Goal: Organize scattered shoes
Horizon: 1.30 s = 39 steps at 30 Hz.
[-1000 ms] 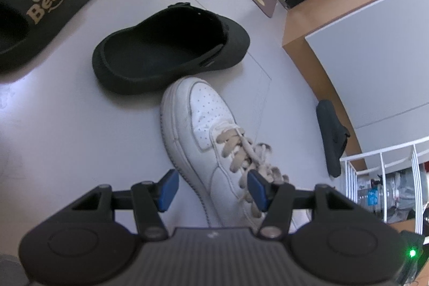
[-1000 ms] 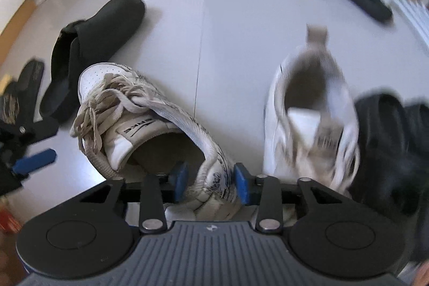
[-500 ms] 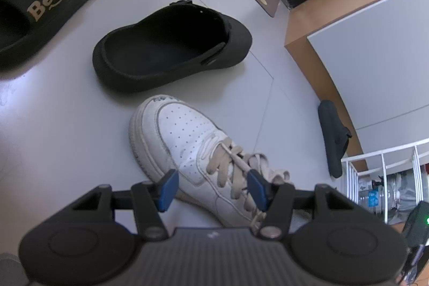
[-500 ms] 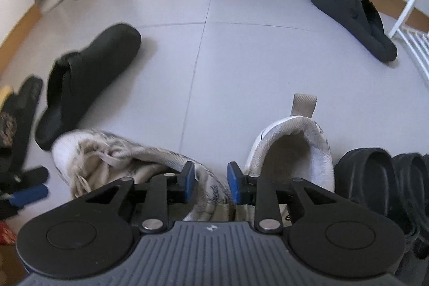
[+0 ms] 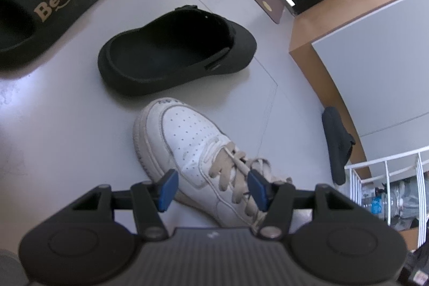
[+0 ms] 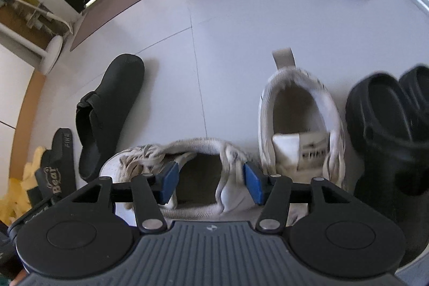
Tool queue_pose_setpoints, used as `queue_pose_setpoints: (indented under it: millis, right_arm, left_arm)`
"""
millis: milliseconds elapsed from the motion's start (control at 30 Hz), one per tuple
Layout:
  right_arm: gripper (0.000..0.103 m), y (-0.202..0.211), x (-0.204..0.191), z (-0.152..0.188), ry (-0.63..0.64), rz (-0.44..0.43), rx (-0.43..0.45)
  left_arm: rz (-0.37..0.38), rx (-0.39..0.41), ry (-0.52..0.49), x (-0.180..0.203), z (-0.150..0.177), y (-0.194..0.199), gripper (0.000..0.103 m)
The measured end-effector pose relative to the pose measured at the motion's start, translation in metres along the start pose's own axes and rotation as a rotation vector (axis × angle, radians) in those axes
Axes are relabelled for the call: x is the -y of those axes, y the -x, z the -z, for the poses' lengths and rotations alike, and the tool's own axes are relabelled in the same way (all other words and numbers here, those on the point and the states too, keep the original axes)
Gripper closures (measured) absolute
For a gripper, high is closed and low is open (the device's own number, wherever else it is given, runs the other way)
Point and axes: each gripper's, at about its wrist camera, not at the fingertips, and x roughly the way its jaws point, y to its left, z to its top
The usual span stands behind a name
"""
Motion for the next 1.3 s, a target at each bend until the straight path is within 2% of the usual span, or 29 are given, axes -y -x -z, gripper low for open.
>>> queue_pose_setpoints:
  millis: [167, 267, 400, 600, 667, 800, 867, 967, 1100, 1133, 1233, 1300]
  right_arm:
    - [0.045, -0.005, 0.001, 0.014, -0.072, -0.021, -0.037]
    - [0.045, -0.010, -0.002, 0.022, -0.092, -0.002, -0.061]
    - [0.045, -0.022, -0.002, 0.034, -0.177, -0.015, -0.098]
    - [0.046, -0.040, 0.011, 0.041, -0.332, -0.002, -0.102]
    - [0.052, -0.045, 0.014, 0.041, -0.364, -0.001, -0.097]
    - [0.057, -0.055, 0.009, 0.037, -0.327, 0.024, -0.099]
    - [0.066, -0.055, 0.004, 0.033, -0.274, 0.046, -0.077]
    - [0.073, -0.055, -0.002, 0.023, -0.209, 0.049, -0.047]
    - [0.079, -0.055, -0.009, 0.009, -0.141, 0.062, 0.001]
    - [0.079, -0.052, -0.013, 0.005, -0.129, 0.064, 0.028]
    - [0.077, -0.047, -0.013, 0.002, -0.145, 0.044, 0.030]
    - [0.057, -0.045, -0.013, 0.002, -0.162, 0.035, 0.017]
  left_arm:
    - [0.002, -0.004, 0.012, -0.005, 0.003, 0.000, 0.043]
    - [0.000, -0.002, 0.021, -0.010, 0.002, 0.003, 0.043]
    - [-0.002, 0.011, 0.035, -0.016, -0.001, 0.006, 0.043]
    - [-0.002, 0.009, 0.049, -0.022, -0.001, 0.006, 0.043]
    - [-0.003, 0.007, 0.052, -0.023, -0.002, 0.005, 0.043]
    - [-0.005, 0.011, 0.055, -0.024, -0.004, 0.005, 0.043]
    - [-0.004, 0.013, 0.056, -0.024, -0.005, 0.005, 0.043]
    - [-0.005, 0.015, 0.055, -0.025, -0.007, 0.006, 0.043]
    - [-0.015, 0.019, 0.061, -0.029, -0.008, 0.007, 0.043]
    - [-0.017, 0.020, 0.064, -0.030, -0.008, 0.007, 0.043]
    - [-0.018, 0.021, 0.064, -0.030, -0.008, 0.007, 0.043]
    - [-0.016, 0.020, 0.063, -0.029, -0.008, 0.006, 0.043]
